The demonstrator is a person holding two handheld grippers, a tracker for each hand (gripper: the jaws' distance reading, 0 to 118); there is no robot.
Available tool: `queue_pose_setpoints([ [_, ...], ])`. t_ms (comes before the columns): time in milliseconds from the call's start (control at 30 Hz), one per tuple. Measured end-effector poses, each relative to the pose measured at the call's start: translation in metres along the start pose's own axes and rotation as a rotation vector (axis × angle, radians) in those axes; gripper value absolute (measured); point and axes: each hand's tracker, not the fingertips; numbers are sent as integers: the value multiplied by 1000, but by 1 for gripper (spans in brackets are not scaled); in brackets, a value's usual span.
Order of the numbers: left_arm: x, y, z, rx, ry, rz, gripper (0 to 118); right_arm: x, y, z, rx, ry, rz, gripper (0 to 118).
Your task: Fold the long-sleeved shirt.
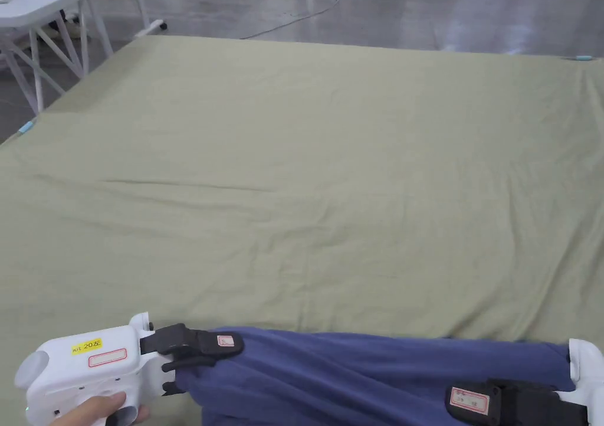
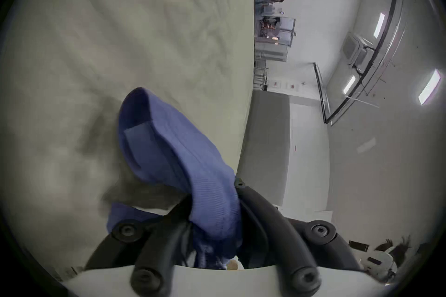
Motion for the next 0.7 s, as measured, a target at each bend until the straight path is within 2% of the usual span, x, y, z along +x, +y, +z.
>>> queue_pose_setpoints([
  [133, 6, -3, 45, 87, -46, 17, 0, -13, 3, -11, -16, 26, -13, 0],
  [200, 16, -3, 75, 147, -1, -15, 0, -27, 6, -14, -25, 9, 41, 0],
  [367, 32, 18, 167, 262, 187, -49, 0, -67, 5, -31, -45, -152, 177, 0],
  [500, 55, 30, 217, 333, 377, -94, 0, -94, -7, -59, -69, -393, 232, 0],
  [567, 63, 33, 228, 356, 433, -95, 0, -100, -13, -72, -87, -373, 250, 0],
  [633, 72, 31, 224, 356, 467, -109, 0, -104, -15, -78, -103, -311, 231, 0],
  [700, 87, 24, 208, 350, 524, -144, 0, -107, -16, -82, -114, -302, 226, 0],
])
